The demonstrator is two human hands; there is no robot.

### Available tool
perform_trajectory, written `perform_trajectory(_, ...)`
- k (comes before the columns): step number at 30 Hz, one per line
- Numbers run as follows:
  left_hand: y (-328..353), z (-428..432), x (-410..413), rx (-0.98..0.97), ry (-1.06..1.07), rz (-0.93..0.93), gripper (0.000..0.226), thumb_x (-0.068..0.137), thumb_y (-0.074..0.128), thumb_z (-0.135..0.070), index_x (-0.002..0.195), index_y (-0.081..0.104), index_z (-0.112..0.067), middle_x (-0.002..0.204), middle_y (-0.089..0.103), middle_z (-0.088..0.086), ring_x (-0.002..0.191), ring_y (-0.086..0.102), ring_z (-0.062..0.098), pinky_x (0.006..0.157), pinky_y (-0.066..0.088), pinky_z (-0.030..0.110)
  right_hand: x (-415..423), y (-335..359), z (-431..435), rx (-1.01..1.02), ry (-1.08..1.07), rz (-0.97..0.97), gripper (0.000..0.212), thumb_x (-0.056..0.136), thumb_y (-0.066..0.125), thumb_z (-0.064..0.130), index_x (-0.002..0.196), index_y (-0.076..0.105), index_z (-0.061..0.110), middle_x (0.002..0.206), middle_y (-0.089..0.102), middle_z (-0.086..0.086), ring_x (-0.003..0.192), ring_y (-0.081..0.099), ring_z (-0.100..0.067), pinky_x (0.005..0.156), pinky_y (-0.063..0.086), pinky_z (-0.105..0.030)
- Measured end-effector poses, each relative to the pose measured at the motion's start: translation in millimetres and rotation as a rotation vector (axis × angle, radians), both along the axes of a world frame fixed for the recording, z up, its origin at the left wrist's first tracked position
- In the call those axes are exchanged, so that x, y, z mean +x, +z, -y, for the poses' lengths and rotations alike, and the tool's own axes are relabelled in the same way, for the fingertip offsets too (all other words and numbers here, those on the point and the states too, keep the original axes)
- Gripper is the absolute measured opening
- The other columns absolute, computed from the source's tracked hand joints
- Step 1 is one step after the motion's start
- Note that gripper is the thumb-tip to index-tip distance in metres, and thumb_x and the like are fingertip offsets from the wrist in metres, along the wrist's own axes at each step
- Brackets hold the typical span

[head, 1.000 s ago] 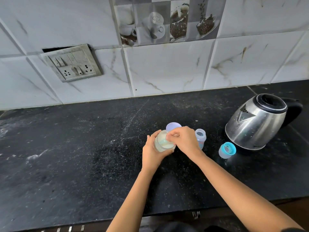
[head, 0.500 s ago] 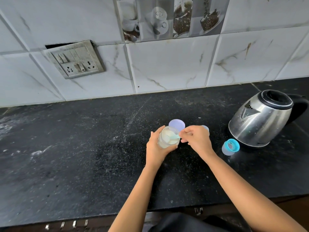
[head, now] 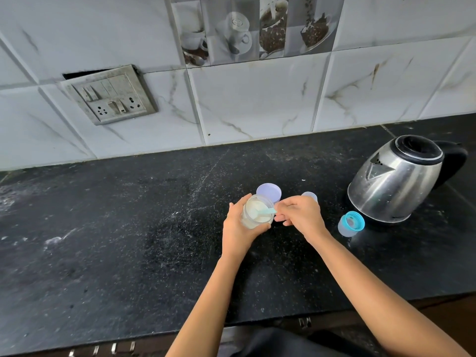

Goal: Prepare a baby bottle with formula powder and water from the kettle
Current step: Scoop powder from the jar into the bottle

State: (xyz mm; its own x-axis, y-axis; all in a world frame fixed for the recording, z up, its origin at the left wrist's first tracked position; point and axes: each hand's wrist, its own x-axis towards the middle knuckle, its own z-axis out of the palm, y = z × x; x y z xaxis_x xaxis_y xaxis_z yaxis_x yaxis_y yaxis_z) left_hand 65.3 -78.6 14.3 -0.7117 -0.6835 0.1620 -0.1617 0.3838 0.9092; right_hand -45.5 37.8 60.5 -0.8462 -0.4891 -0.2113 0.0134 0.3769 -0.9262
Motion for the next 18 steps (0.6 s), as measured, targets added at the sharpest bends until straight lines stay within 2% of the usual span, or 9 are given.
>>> perform_trajectory(3,2,-1,1,-0.005,0.005,0.009,0.069,0.057,0.08,-0.045,0.113,0.045,-0.063,0.11,0.053,-0.046,0.113,0.036,-0.026,0.105,0.017,0.015,2,1,-1,0.002,-0.015,0.048,0.009,0.086,0.069,0.015,0.089,0.072,0.008,0.071,0.074,-0.005,0.068,0.073,-0.012,0.056,0.052,-0.018)
perform_trajectory(5,4,0,2,-0.011,0.009,0.011,0.069,0.056,0.079,-0.045,0.114,0.046,-0.062,0.111,0.055,-0.042,0.116,0.041,-0.018,0.102,0.018,0.01,4,2,0,0.005,-0.017,0.081,0.008,0.086,0.069,0.014,0.088,0.072,0.008,0.07,0.074,-0.006,0.068,0.073,-0.013,0.056,0.052,-0.018)
perform_trajectory(6,4,0,2,-0.003,0.016,0.012,0.069,0.056,0.08,-0.045,0.115,0.048,-0.06,0.113,0.057,-0.038,0.117,0.045,-0.01,0.1,0.024,0.01,5,3,0,-0.003,-0.02,0.109,0.007,0.086,0.068,0.013,0.087,0.072,0.007,0.069,0.074,-0.006,0.068,0.072,-0.014,0.054,0.052,-0.017)
perform_trajectory(9,3,2,3,0.023,0.035,0.006,0.072,0.055,0.083,-0.044,0.119,0.051,-0.052,0.118,0.059,-0.023,0.116,0.05,0.003,0.094,0.044,0.025,8,6,-1,-0.033,-0.037,0.203,0.007,0.085,0.068,0.009,0.082,0.072,0.004,0.064,0.073,-0.008,0.058,0.068,-0.009,0.049,0.049,-0.014)
perform_trajectory(11,3,2,5,0.03,0.045,0.002,0.074,0.055,0.084,-0.042,0.121,0.051,-0.048,0.119,0.059,-0.018,0.113,0.052,0.002,0.093,0.047,0.03,9,8,-3,-0.05,-0.044,0.251,0.007,0.085,0.068,0.008,0.08,0.072,0.005,0.062,0.072,-0.007,0.053,0.066,-0.006,0.048,0.049,-0.014)
perform_trajectory(13,4,1,7,0.035,0.061,0.001,0.074,0.054,0.081,-0.044,0.121,0.05,-0.048,0.119,0.058,-0.016,0.107,0.051,-0.006,0.091,0.046,0.027,8,10,-4,-0.052,-0.046,0.266,0.007,0.085,0.068,0.009,0.079,0.072,0.006,0.064,0.073,-0.008,0.054,0.067,-0.007,0.048,0.049,-0.014)
perform_trajectory(15,6,0,8,0.048,0.077,0.002,0.073,0.052,0.076,-0.049,0.118,0.046,-0.058,0.118,0.057,-0.016,0.102,0.051,-0.011,0.086,0.043,0.02,7,13,-6,-0.06,-0.053,0.269,0.006,0.085,0.069,0.011,0.08,0.072,0.007,0.066,0.073,-0.008,0.057,0.069,-0.008,0.05,0.049,-0.014)
perform_trajectory(17,8,1,7,0.058,0.086,0.015,0.072,0.053,0.076,-0.049,0.115,0.043,-0.063,0.118,0.057,-0.015,0.103,0.053,-0.007,0.085,0.042,0.018,4,17,-8,-0.079,-0.064,0.27,0.006,0.084,0.07,0.011,0.082,0.071,0.006,0.067,0.074,-0.007,0.059,0.07,-0.009,0.05,0.05,-0.014)
perform_trajectory(18,8,2,6,0.059,0.091,0.024,0.073,0.055,0.078,-0.045,0.119,0.044,-0.058,0.12,0.057,-0.014,0.104,0.054,-0.002,0.086,0.044,0.021,2,19,-9,-0.086,-0.07,0.267,0.006,0.085,0.07,0.012,0.083,0.071,0.006,0.066,0.074,-0.007,0.06,0.07,-0.009,0.05,0.05,-0.014)
